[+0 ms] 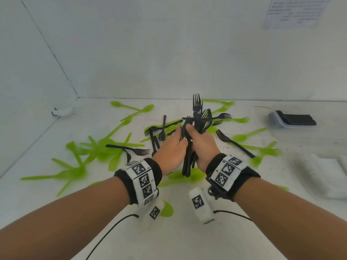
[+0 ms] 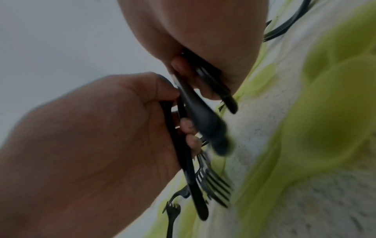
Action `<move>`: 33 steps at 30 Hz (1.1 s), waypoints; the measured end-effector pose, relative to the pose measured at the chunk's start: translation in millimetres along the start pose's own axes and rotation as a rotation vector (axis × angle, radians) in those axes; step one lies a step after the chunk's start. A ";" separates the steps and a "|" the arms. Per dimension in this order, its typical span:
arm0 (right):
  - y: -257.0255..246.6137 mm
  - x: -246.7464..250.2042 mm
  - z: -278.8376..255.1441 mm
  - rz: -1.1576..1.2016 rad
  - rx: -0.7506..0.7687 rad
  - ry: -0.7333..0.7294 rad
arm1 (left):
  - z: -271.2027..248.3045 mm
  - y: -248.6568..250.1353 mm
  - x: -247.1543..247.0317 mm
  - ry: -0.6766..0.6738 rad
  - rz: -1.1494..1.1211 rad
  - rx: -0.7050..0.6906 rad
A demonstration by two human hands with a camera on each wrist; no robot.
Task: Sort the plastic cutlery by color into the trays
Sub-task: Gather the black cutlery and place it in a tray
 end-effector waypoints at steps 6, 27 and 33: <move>-3.9 18.1 11.8 0.053 -0.039 0.130 | -5.4 -6.6 23.5 0.107 -0.082 -0.083; -11.2 -1.9 -19.8 0.150 0.103 0.143 | 22.6 -0.8 10.7 -0.189 -0.785 0.056; -5.3 -5.9 -23.5 0.218 -0.002 0.081 | 26.6 3.5 2.5 -0.195 -0.678 -0.001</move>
Point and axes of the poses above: each hand's wrist, its own z-axis towards the middle knuckle, its own x-axis out of the back of the hand, y = z × x, the point moved 7 cm from there along z, towards the middle knuckle, and after that the axes turned 1 degree about x, right-handed, at the moved point
